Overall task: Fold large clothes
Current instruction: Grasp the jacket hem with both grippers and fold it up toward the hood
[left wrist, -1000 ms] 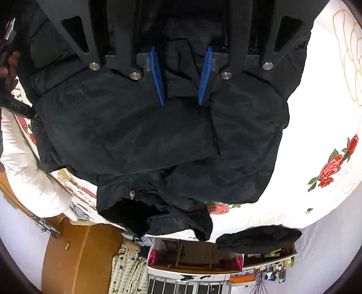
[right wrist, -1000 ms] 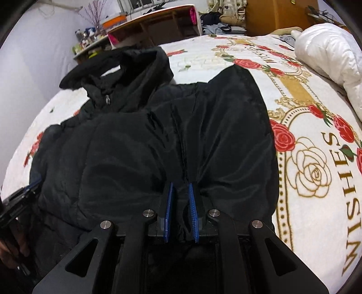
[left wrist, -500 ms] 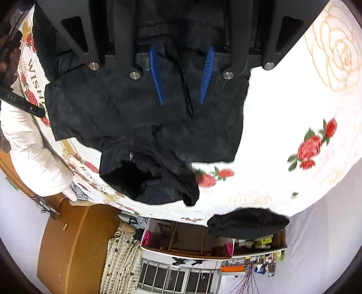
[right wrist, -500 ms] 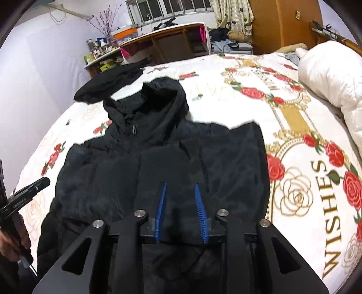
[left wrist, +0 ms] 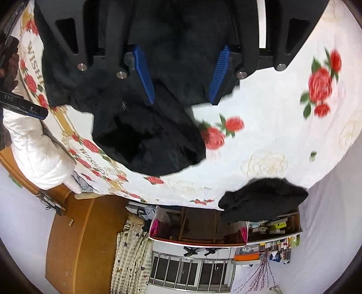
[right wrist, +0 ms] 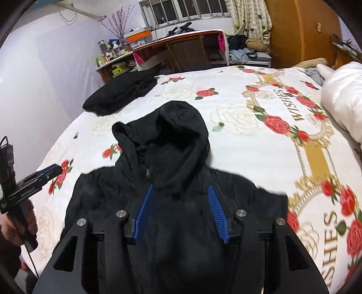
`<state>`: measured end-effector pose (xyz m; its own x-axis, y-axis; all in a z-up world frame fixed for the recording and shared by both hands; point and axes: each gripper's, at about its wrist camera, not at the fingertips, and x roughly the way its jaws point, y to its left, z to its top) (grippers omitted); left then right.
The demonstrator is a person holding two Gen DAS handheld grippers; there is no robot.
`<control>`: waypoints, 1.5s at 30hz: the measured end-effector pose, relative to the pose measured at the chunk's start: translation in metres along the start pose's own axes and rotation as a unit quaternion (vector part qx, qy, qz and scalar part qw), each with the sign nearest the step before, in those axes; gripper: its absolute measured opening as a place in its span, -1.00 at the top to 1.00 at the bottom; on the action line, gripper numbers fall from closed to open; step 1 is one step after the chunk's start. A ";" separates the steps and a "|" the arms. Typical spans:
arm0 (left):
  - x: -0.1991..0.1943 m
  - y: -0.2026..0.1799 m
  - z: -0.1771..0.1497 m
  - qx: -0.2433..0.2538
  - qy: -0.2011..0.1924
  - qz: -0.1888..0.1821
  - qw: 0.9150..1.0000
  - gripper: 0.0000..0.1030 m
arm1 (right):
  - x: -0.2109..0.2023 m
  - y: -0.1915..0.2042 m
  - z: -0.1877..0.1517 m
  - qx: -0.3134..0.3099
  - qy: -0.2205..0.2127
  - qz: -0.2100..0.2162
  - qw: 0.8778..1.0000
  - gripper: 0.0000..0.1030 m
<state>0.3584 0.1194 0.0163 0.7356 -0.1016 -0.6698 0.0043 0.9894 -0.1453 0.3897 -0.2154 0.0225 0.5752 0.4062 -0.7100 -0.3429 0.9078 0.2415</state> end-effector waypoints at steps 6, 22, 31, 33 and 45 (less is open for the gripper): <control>0.051 0.014 0.046 0.000 -0.003 0.007 1.000 -0.08 | 0.054 -0.008 0.049 0.009 0.021 -0.006 1.000 -0.03; 0.186 0.018 0.106 0.031 0.029 0.016 0.999 -0.09 | 0.180 -0.045 0.129 0.034 0.069 -0.004 0.997 -0.03; 0.251 0.018 0.106 0.051 0.088 0.002 0.995 -0.08 | 0.230 -0.055 0.141 0.032 0.101 0.004 0.994 -0.03; 0.265 0.018 0.097 0.050 0.111 0.001 0.993 -0.08 | 0.239 -0.053 0.141 0.021 0.111 0.000 0.994 0.11; 0.211 0.003 0.098 0.068 0.045 0.004 0.997 0.73 | 0.206 -0.036 0.139 -0.016 0.071 -0.001 0.997 0.86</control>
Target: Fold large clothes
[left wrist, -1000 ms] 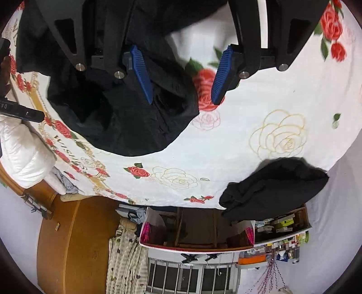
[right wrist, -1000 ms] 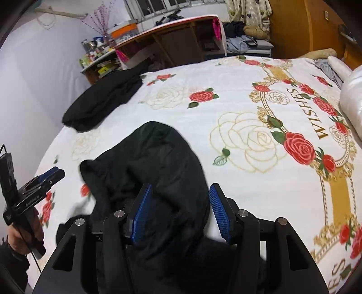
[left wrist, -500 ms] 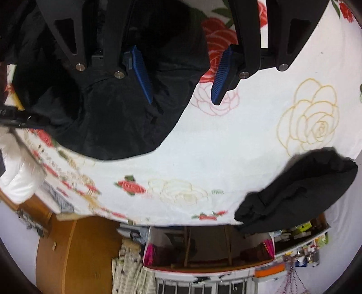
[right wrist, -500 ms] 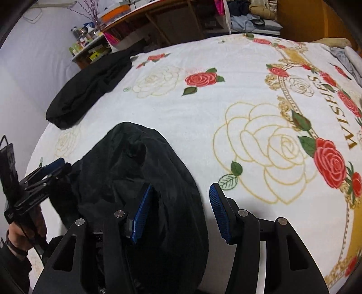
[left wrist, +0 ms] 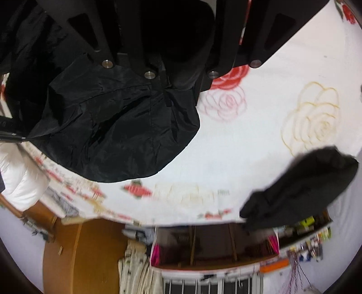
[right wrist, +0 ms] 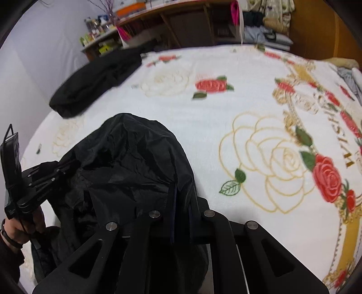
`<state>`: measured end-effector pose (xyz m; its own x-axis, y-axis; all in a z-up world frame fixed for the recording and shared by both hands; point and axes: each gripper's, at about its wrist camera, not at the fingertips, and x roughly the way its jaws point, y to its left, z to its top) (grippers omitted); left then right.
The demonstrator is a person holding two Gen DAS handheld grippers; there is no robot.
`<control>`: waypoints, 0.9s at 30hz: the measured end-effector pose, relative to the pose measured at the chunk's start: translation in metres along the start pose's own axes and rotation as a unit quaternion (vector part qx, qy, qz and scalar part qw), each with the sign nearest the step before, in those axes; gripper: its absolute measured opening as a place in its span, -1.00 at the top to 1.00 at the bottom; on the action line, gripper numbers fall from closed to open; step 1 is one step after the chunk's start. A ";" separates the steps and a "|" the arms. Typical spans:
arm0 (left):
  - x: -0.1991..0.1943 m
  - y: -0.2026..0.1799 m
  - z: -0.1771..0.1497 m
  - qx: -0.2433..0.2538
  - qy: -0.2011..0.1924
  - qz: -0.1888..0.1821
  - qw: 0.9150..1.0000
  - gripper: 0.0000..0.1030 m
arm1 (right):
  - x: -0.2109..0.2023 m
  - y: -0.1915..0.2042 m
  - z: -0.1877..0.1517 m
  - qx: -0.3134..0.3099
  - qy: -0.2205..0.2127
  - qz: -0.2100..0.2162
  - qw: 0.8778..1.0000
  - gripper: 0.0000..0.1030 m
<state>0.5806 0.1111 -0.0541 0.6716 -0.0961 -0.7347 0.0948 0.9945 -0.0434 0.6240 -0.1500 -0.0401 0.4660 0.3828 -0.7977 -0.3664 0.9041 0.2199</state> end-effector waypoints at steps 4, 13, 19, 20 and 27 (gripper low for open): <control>-0.041 -0.005 0.005 0.003 -0.042 0.001 0.999 0.76 | -0.036 0.009 -0.004 -0.011 -0.038 0.006 0.999 0.86; -0.157 -0.030 -0.023 0.020 -0.146 -0.023 0.989 0.77 | -0.126 0.019 -0.044 -0.027 -0.111 0.035 0.993 0.88; -0.218 -0.059 -0.079 0.050 -0.179 -0.033 0.982 0.77 | -0.181 0.026 -0.101 -0.037 -0.140 0.046 0.988 0.90; -0.226 -0.064 -0.090 0.055 -0.179 -0.033 0.982 0.77 | -0.186 0.026 -0.109 -0.038 -0.140 0.045 0.988 0.90; -0.263 -0.093 -0.166 0.074 -0.154 -0.045 0.984 0.76 | -0.210 0.027 -0.189 -0.022 -0.130 0.053 0.990 0.91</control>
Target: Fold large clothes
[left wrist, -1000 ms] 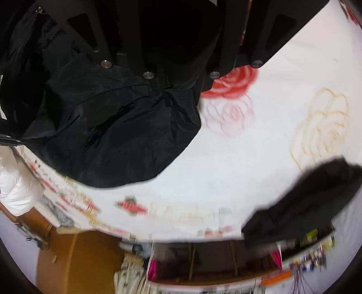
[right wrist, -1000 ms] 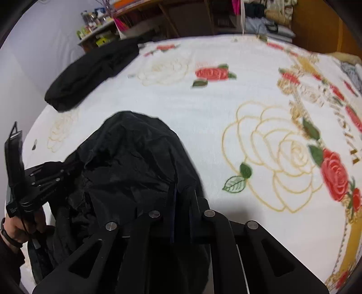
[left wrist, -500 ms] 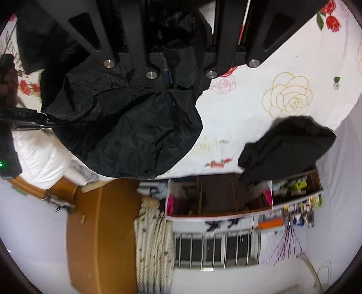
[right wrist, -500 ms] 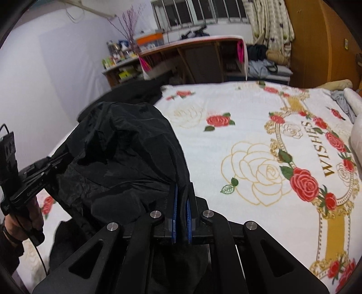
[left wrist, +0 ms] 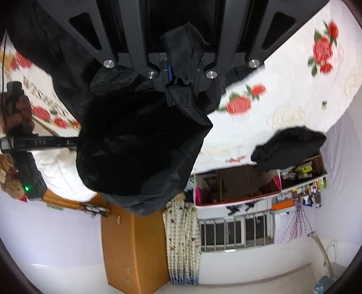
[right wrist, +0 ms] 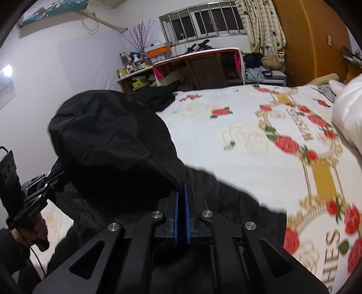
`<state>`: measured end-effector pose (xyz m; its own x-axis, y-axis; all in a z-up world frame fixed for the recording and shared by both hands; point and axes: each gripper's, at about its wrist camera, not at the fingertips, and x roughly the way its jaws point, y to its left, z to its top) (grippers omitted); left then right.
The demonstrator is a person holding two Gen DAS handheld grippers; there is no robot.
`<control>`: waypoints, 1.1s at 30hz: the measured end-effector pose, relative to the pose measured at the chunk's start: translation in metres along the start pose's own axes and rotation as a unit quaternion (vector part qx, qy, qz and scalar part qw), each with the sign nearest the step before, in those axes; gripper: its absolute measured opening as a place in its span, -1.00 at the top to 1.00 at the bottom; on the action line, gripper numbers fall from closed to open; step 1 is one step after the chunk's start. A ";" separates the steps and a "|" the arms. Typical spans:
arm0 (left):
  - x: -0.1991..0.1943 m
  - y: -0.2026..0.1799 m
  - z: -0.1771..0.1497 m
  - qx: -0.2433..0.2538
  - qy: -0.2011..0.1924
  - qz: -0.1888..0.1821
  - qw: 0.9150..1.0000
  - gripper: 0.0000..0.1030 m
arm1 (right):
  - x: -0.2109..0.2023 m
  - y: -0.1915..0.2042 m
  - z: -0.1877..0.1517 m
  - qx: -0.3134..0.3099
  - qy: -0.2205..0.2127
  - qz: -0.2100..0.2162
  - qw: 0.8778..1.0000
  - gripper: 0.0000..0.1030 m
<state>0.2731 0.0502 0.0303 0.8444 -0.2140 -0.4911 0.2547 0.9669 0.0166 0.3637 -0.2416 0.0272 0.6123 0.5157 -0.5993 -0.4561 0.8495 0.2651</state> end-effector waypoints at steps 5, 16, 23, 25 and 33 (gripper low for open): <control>-0.012 -0.011 -0.035 -0.013 0.062 -0.011 0.998 0.64 | -0.005 -0.004 -0.046 0.023 0.034 0.000 0.999 0.92; -0.061 0.011 -0.026 -0.096 0.053 -0.022 0.994 -0.27 | -0.026 -0.011 -0.071 0.078 0.059 0.018 0.995 0.72; -0.013 0.000 0.039 -0.058 0.045 -0.126 0.989 -0.53 | 0.009 0.037 -0.077 0.063 0.118 0.106 0.985 0.10; 0.011 0.000 0.048 -0.063 0.066 -0.145 0.985 -0.53 | 0.034 0.051 -0.082 0.050 0.143 0.111 0.982 0.10; 0.045 -0.003 0.050 -0.103 0.103 -0.260 0.955 -0.48 | 0.075 0.059 -0.060 0.073 0.059 0.089 0.992 0.32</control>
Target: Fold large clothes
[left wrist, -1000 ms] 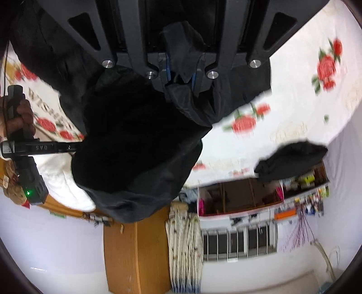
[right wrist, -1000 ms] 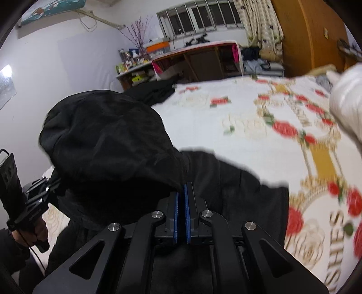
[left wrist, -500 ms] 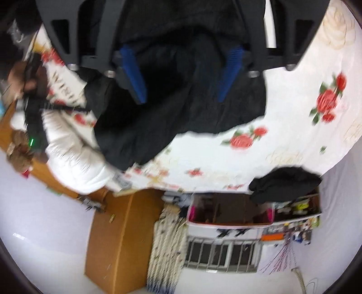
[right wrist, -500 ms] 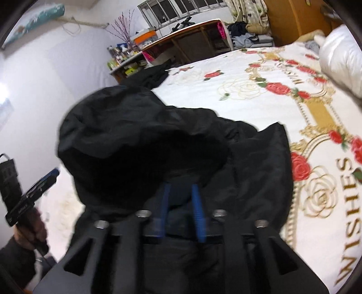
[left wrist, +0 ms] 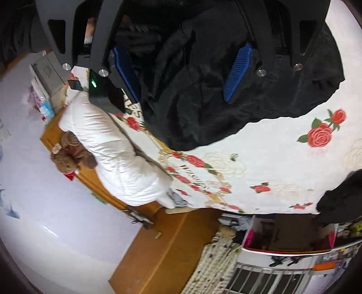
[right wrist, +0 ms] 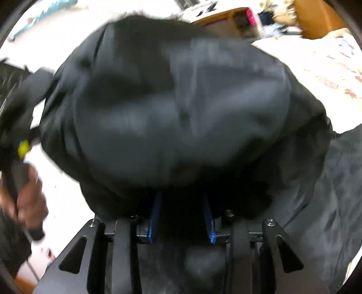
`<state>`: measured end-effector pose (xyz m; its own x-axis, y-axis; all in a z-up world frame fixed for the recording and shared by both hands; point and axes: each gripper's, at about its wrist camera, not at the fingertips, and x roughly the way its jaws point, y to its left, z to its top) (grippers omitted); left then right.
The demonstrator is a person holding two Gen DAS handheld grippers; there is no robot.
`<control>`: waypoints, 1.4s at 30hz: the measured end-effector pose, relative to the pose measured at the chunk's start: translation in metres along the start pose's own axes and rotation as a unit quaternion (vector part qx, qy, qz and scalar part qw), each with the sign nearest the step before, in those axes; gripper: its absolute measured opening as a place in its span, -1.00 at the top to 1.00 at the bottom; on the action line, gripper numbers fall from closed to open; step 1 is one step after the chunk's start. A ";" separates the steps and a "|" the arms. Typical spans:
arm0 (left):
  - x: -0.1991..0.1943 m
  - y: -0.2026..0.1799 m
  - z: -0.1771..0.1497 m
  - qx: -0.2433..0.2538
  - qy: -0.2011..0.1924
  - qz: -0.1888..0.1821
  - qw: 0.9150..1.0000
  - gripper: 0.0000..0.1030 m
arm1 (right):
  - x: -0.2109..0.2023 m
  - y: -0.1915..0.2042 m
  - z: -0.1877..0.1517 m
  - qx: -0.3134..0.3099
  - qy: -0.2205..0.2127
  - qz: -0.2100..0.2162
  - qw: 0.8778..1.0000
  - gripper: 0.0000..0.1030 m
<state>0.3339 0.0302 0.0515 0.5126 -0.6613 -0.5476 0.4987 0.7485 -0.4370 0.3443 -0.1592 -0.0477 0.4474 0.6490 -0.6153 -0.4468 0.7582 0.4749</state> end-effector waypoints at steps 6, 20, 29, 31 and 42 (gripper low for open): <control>0.002 -0.004 -0.042 0.003 0.017 -0.014 1.000 -0.48 | -0.012 -0.012 -0.022 0.028 -0.013 -0.027 0.999 0.32; 0.004 -0.037 -0.106 0.062 0.027 0.148 0.987 -0.47 | -0.114 -0.042 -0.006 0.171 -0.049 0.034 0.983 -0.59; -0.003 -0.008 -0.118 0.004 0.014 0.254 0.967 -0.18 | -0.054 -0.046 0.020 0.240 0.004 0.060 0.969 0.79; -0.004 -0.002 -0.120 -0.004 0.012 0.279 0.960 0.55 | -0.056 -0.043 0.017 0.237 -0.005 0.062 0.970 0.91; -0.008 -0.001 -0.137 0.015 -0.024 0.355 0.935 0.80 | -0.051 -0.053 -0.071 0.252 0.004 0.034 0.967 0.94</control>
<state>0.2340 0.0413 -0.0413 0.7529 -0.0016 -0.6581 0.0411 0.9982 0.0445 0.2903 -0.2372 -0.0860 0.4239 0.6990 -0.5759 -0.0390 0.6494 0.7595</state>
